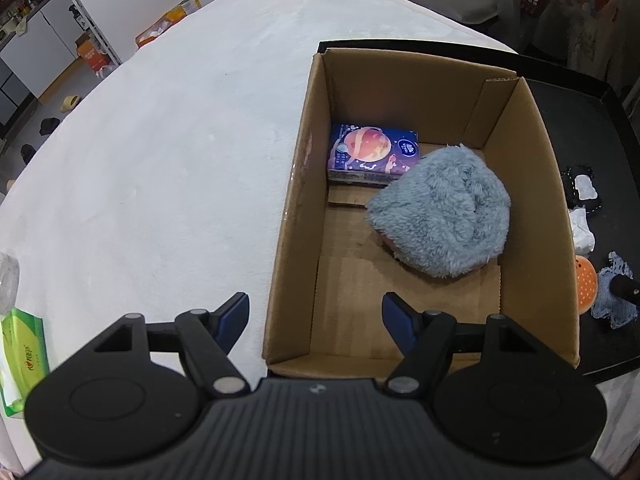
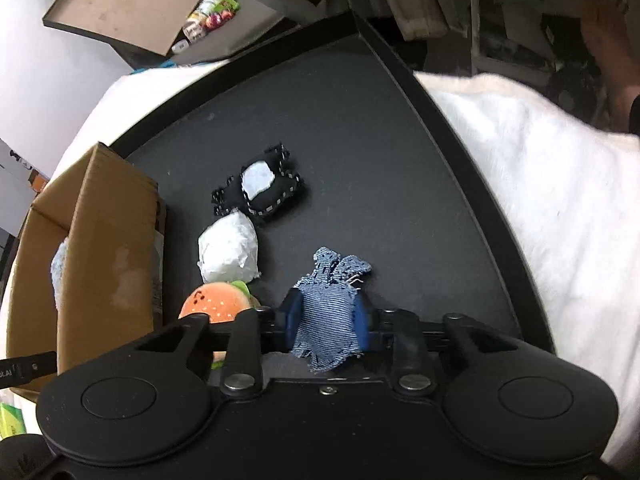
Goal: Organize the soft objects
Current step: 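Move the right tool to the blue denim plush and grasp it, then lift the denim plush with the right tool and carry it over the box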
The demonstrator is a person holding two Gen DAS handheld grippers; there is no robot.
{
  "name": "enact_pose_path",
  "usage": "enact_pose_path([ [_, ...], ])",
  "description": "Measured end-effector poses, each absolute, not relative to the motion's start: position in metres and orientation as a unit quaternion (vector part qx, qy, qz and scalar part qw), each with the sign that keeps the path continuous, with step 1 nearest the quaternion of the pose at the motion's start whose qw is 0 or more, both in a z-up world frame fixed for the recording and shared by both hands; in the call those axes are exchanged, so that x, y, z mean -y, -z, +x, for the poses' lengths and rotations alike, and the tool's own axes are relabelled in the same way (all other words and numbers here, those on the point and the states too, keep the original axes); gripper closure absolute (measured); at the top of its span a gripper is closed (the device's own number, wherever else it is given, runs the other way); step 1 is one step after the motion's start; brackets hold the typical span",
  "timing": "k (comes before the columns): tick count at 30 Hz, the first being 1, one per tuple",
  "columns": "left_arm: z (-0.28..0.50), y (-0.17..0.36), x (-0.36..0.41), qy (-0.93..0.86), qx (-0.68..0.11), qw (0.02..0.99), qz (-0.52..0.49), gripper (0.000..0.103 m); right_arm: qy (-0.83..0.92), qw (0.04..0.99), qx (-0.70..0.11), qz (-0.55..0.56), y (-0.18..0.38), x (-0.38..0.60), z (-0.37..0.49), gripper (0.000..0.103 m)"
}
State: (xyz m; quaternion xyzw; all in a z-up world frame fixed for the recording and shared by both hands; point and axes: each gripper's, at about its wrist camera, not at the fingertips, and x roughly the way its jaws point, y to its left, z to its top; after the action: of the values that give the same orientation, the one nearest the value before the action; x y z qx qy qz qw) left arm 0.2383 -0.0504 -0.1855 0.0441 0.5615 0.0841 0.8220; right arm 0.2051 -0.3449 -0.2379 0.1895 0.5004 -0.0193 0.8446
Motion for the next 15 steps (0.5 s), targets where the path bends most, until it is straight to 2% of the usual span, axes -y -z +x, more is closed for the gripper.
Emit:
enact_pose_path([
  [7, 0.236, 0.181, 0.046, -0.079, -0.558, 0.826, 0.028, 0.031, 0.031, 0.853, -0.483, 0.193, 0.224, 0.353, 0.199, 0.089],
  [15, 0.234, 0.173, 0.035, -0.085, -0.553, 0.829, 0.013, 0.031, 0.018, 0.865, -0.461, 0.195, 0.205, 0.346, 0.196, 0.090],
])
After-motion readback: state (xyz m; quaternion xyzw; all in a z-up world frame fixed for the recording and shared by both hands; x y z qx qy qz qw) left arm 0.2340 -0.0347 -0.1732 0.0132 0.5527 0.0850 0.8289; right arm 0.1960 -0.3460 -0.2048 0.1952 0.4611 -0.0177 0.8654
